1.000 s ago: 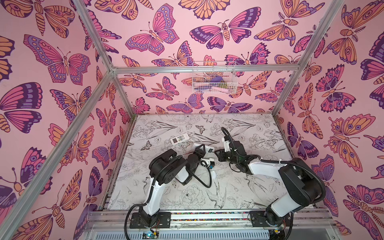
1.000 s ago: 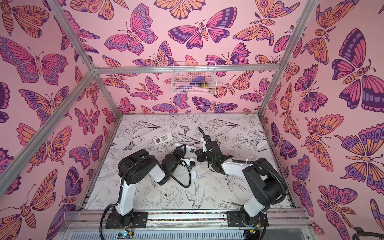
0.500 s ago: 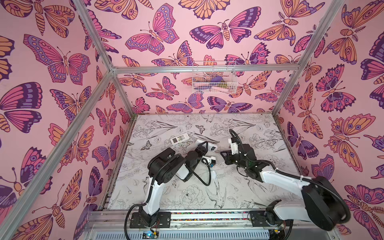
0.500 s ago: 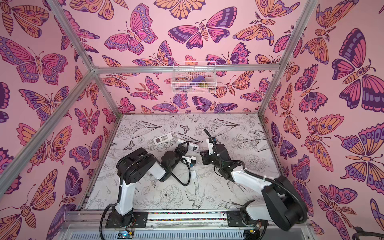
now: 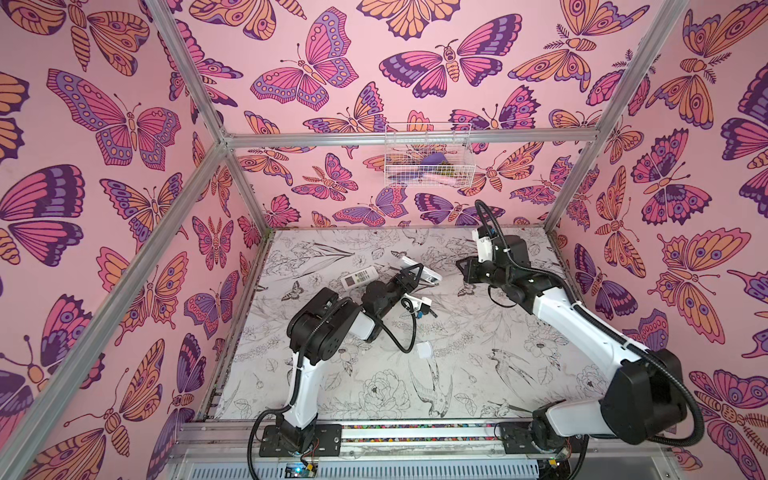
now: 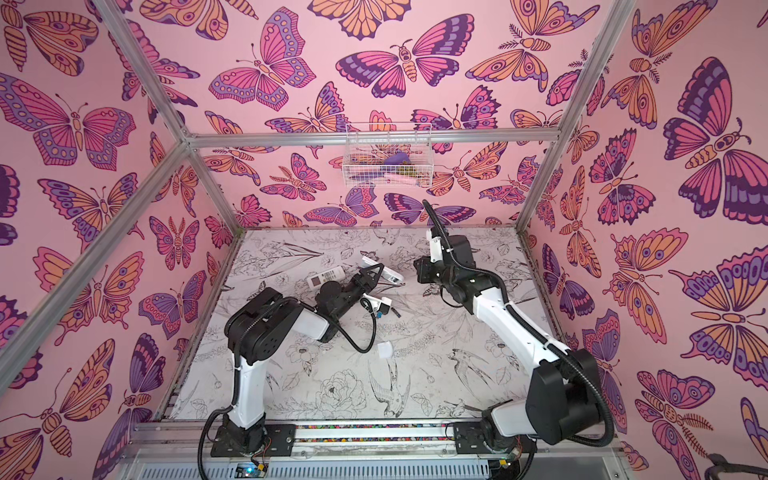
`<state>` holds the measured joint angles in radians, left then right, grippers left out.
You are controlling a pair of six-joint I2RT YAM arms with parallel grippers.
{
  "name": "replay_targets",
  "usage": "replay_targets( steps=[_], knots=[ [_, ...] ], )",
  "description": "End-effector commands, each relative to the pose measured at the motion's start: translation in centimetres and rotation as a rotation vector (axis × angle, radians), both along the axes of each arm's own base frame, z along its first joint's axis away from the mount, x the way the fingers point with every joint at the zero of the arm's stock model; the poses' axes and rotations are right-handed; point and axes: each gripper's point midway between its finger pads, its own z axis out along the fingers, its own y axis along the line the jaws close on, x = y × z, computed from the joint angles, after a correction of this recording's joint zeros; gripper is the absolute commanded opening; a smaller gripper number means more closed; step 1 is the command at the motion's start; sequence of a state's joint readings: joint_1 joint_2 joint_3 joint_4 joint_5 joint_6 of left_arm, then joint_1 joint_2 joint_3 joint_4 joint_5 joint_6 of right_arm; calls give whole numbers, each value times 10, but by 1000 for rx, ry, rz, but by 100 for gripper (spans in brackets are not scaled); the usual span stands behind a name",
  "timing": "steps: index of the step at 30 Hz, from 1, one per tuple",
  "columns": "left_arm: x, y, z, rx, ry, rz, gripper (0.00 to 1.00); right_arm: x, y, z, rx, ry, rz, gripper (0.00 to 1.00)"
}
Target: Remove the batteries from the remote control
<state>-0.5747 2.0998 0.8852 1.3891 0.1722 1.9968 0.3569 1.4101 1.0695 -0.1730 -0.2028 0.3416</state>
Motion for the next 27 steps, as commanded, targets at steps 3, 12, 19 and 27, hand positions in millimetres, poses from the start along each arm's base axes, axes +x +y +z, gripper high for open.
replay_targets(
  steps=[3,12,19,27],
  knots=[
    [29,35,27,-100,123,222,0,-35,-15,-47,-23,112,-27,0],
    [33,103,44,-386,684,668,0,-70,-21,-88,-19,214,-9,0],
    [-38,131,25,-660,1164,911,0,-83,-12,-86,28,232,33,0],
    [-130,127,-51,-806,1693,1028,0,-99,23,-88,5,216,118,0]
  ],
)
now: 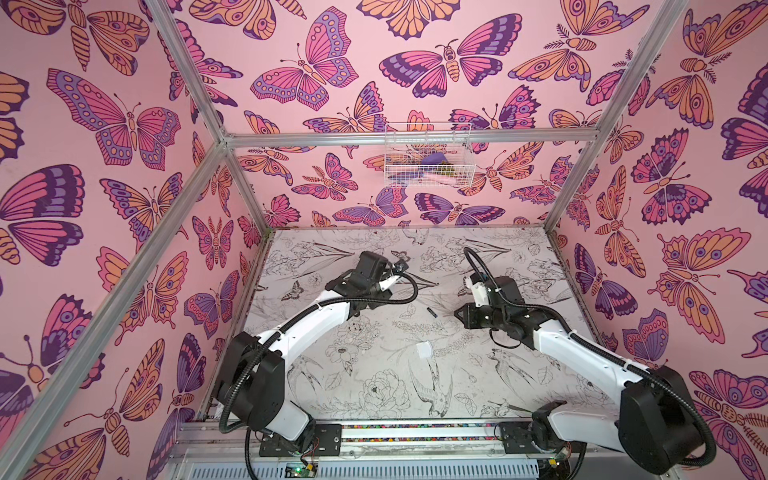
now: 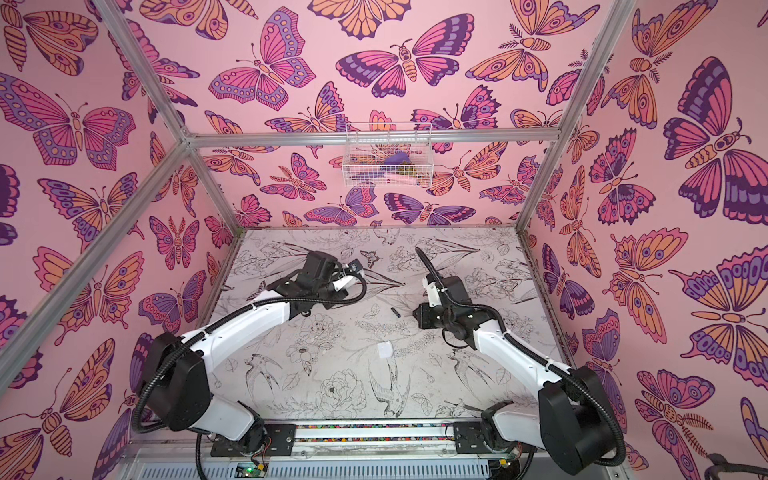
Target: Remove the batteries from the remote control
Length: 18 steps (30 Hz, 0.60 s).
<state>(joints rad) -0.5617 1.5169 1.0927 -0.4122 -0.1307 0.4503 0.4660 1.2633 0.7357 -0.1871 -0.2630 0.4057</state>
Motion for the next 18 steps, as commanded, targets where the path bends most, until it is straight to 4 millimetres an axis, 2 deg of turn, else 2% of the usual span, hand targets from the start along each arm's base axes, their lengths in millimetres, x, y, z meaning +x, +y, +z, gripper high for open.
replay_targets(
  steps=[1,5,10,18],
  knots=[
    [-54,6,-40,-130,293,143,0,-2,9,0,16,-9,-8,0],
    [-67,3,-57,-189,389,212,0,-7,19,-6,33,1,-15,0],
    [-74,-4,-75,-226,490,287,0,-16,43,-17,24,15,33,0],
    [-70,-10,-100,-219,559,366,0,-12,57,-32,27,41,15,0]
  ],
)
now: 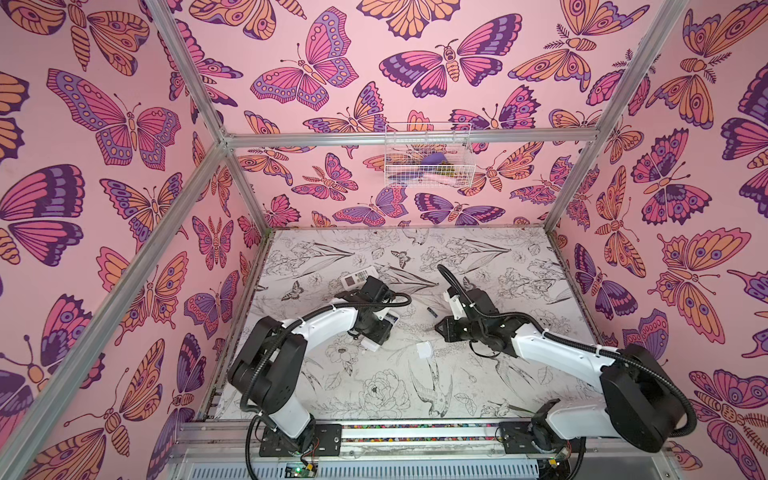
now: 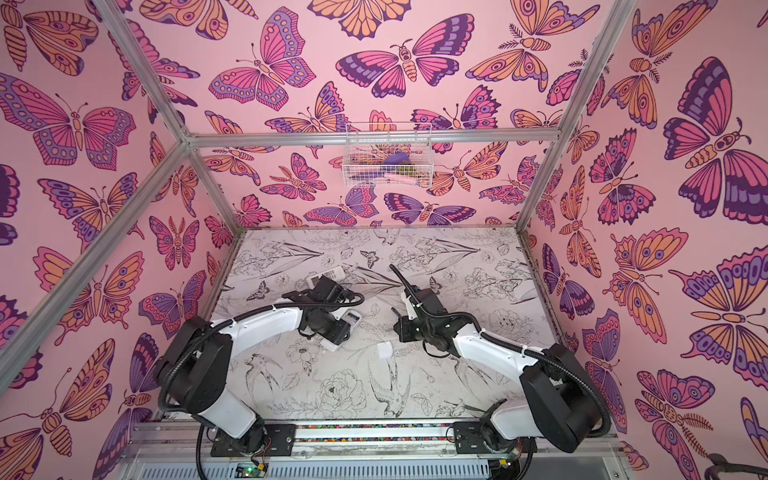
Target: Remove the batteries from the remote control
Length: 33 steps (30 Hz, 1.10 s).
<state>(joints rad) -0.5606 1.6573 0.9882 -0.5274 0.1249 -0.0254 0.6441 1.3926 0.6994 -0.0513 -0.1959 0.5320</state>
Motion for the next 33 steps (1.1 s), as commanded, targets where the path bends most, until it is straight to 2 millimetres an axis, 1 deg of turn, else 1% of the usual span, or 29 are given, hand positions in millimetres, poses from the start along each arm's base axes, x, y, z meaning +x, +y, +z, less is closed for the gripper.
replay_targets(
  steps=[1,4,7,10,12,15,16,18,21,24,29,32,33],
  knots=[
    [4,-5,-2,-17,30,64,1,9,11,6,28,-30,-26,0],
    [5,-7,-8,-7,39,82,3,11,16,2,35,-28,-34,0],
    [6,-6,-15,10,52,104,8,13,23,-2,44,-20,-34,0],
    [3,-8,-22,7,75,119,24,13,32,-4,47,-19,-21,0],
    [2,-10,-25,7,84,120,40,14,38,-6,48,-14,-9,0],
    [3,-12,-20,-4,74,118,64,15,47,-6,46,-16,9,0],
    [3,-11,-17,-7,67,118,70,16,49,-5,47,-19,10,0],
    [5,-12,-8,-19,41,102,80,18,52,-14,34,0,11,0],
    [12,-11,11,-26,-33,63,92,21,60,-15,38,0,23,0],
    [25,-6,35,-26,-130,14,99,26,66,-20,30,6,30,0],
    [49,9,72,-42,-261,-94,100,33,85,-21,45,9,63,0],
    [58,16,95,-88,-325,-180,100,35,100,-22,52,15,102,0],
    [57,17,101,-97,-341,-244,100,33,106,-23,59,18,125,0]
  ],
)
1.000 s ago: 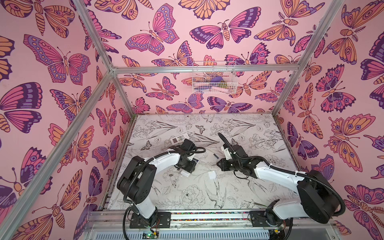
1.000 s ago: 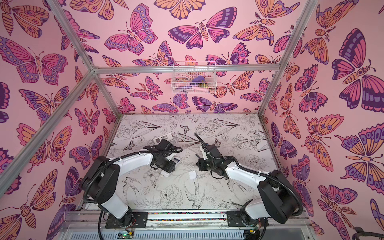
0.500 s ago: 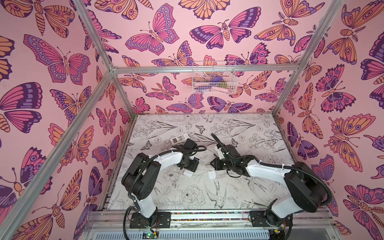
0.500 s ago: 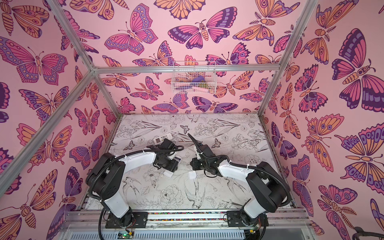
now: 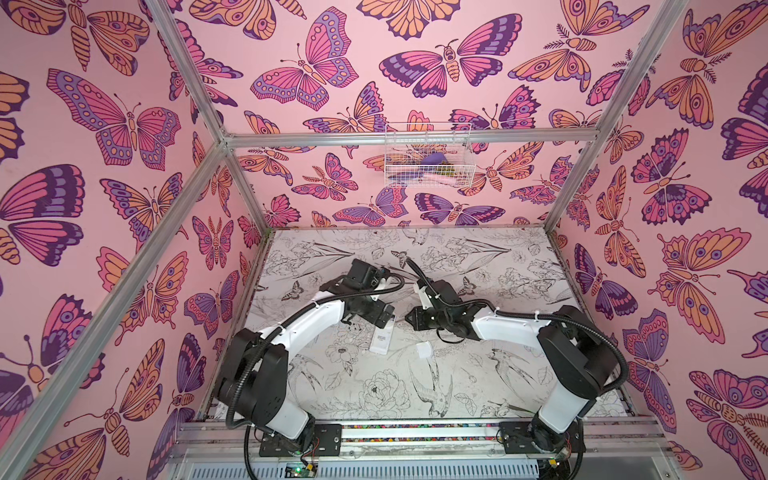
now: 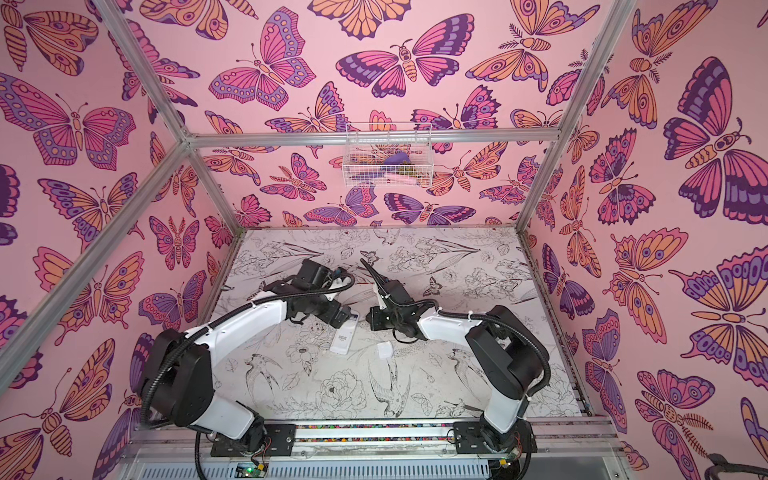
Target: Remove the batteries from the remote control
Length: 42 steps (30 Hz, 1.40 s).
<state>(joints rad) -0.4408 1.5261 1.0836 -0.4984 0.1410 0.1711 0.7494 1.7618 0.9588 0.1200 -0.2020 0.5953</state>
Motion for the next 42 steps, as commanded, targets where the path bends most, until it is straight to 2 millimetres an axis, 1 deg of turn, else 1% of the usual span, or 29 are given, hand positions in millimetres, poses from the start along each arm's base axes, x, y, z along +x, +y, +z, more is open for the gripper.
replay_targets(
  steps=[1,3,5,10,12,14,19,22,25,28,30,33,36,39,42],
  knots=[
    [-1,2,25,7,-88,-234,100,-8,20,-9,-3,23,80,0],
    [-6,6,28,33,-137,-379,100,-9,31,-11,4,27,114,0],
    [-11,10,25,53,-162,-482,99,-10,40,-12,17,30,140,0],
    [-49,16,10,4,-99,-756,100,-16,64,-7,83,32,222,0],
    [-55,21,2,17,-100,-828,100,-18,69,-6,88,35,241,0],
    [-58,28,-9,46,-101,-889,100,-18,66,-6,80,27,238,0],
    [-64,40,-28,41,-97,-954,100,-19,50,12,60,-71,250,0],
    [-66,46,-42,54,-94,-993,100,-27,45,27,82,-134,285,0],
    [-66,50,-55,69,-105,-1017,99,-34,41,37,110,-190,309,0],
    [-66,49,-64,59,-109,-1036,98,-45,44,43,170,-231,346,0],
    [-68,49,-68,55,-117,-1055,98,-53,50,45,173,-275,389,0],
    [-69,48,-75,53,-132,-1081,97,-65,63,40,147,-317,464,0],
    [-67,48,-82,61,-141,-1109,97,-64,73,35,136,-322,484,0],
    [-63,49,-87,68,-151,-1126,97,-62,80,35,166,-333,480,0],
    [-62,51,-95,78,-145,-1151,95,-57,86,30,174,-321,465,0]
  ],
)
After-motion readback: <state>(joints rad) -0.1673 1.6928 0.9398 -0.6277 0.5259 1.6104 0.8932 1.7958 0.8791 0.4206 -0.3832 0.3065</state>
